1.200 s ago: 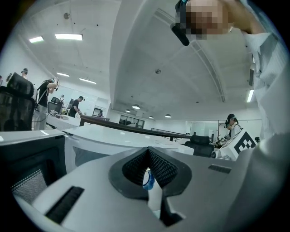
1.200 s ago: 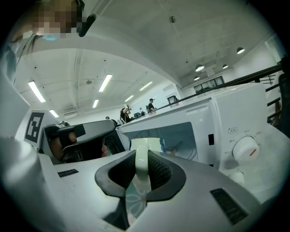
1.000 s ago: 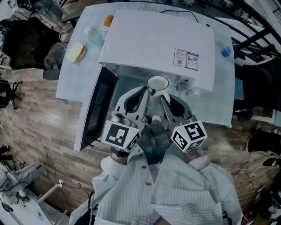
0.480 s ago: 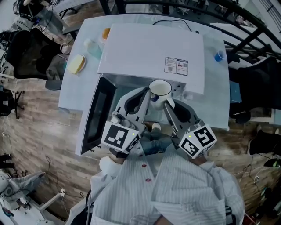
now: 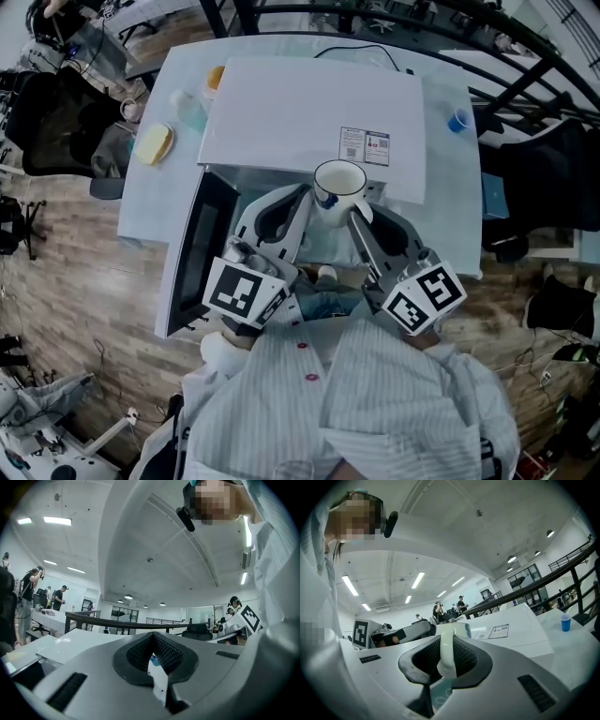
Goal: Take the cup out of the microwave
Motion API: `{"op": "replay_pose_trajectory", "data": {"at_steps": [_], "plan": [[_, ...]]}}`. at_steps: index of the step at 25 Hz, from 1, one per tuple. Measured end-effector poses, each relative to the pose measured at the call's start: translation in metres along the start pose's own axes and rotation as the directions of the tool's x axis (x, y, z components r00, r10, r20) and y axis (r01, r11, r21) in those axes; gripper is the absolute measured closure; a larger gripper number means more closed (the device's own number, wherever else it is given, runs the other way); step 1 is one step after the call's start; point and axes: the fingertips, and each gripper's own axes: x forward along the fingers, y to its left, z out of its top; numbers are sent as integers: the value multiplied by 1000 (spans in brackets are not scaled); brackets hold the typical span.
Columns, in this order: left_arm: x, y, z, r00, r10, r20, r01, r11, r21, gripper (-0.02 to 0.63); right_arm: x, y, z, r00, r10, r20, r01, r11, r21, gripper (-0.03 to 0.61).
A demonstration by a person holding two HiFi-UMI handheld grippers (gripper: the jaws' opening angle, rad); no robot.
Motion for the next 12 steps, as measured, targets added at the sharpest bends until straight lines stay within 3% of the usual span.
{"op": "replay_pose_trajectory", "data": {"at_steps": [12], "plan": [[-5, 0, 0, 1000, 21, -2, -21, 1000, -4, 604, -6, 1, 4, 1000, 19, 5, -19, 1000, 17, 495]]}}
